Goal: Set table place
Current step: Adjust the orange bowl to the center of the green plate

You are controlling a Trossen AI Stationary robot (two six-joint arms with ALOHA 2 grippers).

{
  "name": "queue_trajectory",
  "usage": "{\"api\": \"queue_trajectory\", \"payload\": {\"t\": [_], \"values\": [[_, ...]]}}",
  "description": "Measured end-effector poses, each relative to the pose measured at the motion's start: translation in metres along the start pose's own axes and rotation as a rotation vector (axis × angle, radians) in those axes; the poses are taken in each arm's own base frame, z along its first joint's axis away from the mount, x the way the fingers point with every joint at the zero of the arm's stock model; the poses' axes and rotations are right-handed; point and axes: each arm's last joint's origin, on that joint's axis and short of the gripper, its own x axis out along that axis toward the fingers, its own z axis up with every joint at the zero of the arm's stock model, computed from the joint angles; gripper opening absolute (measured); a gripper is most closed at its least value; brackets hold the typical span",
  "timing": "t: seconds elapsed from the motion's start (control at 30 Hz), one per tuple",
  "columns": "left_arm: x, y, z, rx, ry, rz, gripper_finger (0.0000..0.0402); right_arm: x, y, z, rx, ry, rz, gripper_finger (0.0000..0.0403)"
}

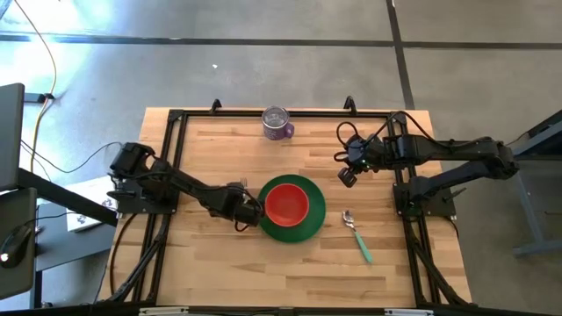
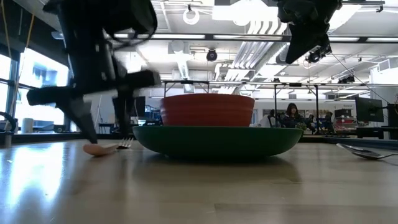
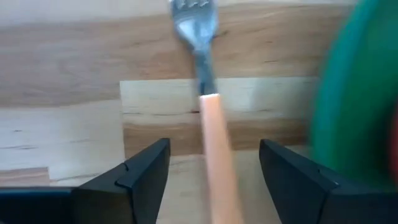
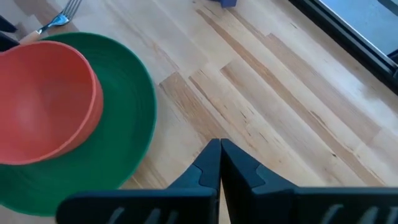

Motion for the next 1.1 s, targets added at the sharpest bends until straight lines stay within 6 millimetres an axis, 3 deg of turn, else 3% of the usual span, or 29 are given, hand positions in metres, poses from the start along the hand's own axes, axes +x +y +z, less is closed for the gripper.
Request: {"api": "queue_trajectory", "payload": {"t": [0.23, 0.5, 0.67, 0.8, 1.1], "values": [[-0.053, 0.001, 0.022, 0.061, -0.16, 0.051, 0.021, 0.011, 0.007, 0.003, 0.044, 0.014, 0.039, 0.0], [-0.114, 0.01, 0.063, 0.136, -0.293, 0.161, 0.017, 0.052, 0.041, 0.02, 0.025, 0.0, 0.271, 0.0], [-0.125, 0.006, 0.087, 0.218, -0.291, 0.193, 0.0145, 0.085, 0.061, 0.025, 0.02, 0.041, 0.405, 0.0], [-0.125, 0.002, 0.103, 0.283, -0.309, 0.203, 0.0134, 0.108, 0.074, 0.028, 0.006, 0.102, 0.39, 0.0], [-0.118, -0.001, 0.124, 0.355, -0.298, 0.229, 0.0133, 0.126, 0.114, 0.04, -0.176, 0.221, 0.369, 0.0]]}}
